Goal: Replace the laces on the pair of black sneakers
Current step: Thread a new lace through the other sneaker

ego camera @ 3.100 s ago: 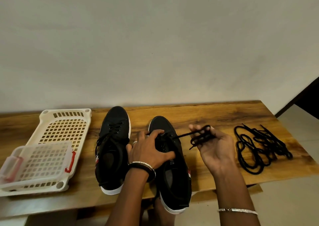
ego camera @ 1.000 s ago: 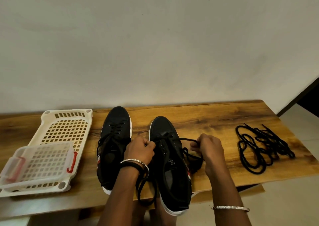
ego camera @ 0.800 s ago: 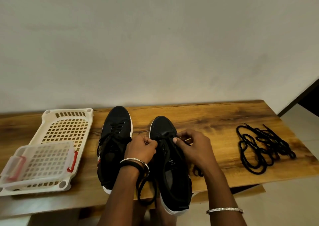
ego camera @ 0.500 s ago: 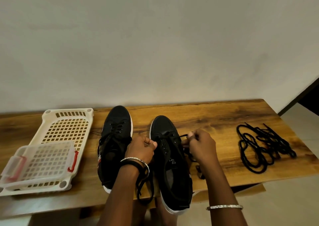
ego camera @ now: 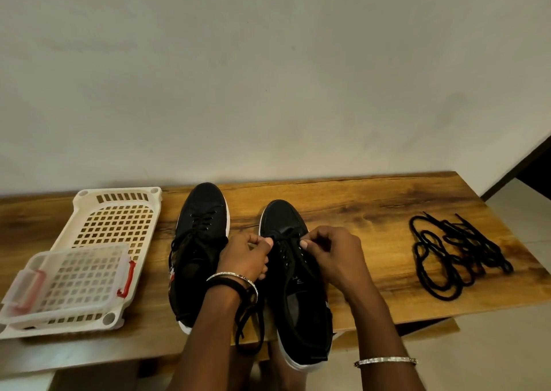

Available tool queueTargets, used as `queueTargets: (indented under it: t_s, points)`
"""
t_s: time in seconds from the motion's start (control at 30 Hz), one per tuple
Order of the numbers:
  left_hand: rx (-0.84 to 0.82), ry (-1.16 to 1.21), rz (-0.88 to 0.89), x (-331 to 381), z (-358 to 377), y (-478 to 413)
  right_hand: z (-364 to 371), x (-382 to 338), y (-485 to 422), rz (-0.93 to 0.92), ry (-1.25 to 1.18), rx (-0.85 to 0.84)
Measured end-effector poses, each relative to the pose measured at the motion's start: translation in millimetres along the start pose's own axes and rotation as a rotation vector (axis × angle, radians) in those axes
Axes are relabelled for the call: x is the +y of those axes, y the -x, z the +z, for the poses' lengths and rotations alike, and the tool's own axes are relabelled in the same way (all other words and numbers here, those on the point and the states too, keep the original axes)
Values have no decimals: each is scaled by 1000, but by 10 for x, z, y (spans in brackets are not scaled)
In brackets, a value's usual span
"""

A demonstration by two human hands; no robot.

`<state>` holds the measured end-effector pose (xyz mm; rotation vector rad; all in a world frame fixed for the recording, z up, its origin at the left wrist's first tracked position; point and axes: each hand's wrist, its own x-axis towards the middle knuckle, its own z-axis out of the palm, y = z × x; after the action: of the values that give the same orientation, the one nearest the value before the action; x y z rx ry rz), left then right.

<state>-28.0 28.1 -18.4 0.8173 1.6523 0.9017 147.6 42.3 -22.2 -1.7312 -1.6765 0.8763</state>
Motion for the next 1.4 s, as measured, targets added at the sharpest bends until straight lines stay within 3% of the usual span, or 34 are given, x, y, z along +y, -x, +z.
queueTargets:
  t_s: [0.13, 0.2, 0.27, 0.4, 0.57, 0.8, 0.97, 1.17, 1.27, 1.4]
  points:
    - [148, -319, 327, 34, -1, 40, 26, 0, -25, 9, 82, 27]
    - [158, -426, 504, 63, 36, 76, 55, -6, -28, 19, 135, 23]
    - [124, -497, 557, 90, 108, 115, 74, -26, -27, 16, 172, 18]
    - [195, -695, 545, 90, 218, 141, 94, -9, -29, 21, 125, 29]
    - [257, -892, 582, 157, 242, 180, 68, 15, -27, 107, -112, 71]
    - [242, -925, 553, 149, 221, 176, 67, 48, -18, 306, -523, 51]
    - [235, -985, 561, 100, 258, 126, 39, 40, -11, 263, -450, 23]
    - [147, -862, 435, 87, 256, 26, -23, 8, 7, 95, -177, -45]
    - [143, -855, 404, 82, 277, 25, 5, -19, 1, 120, -93, 7]
    - [208, -847, 402, 82, 319, 46, 80, -51, -11, 286, -222, 22]
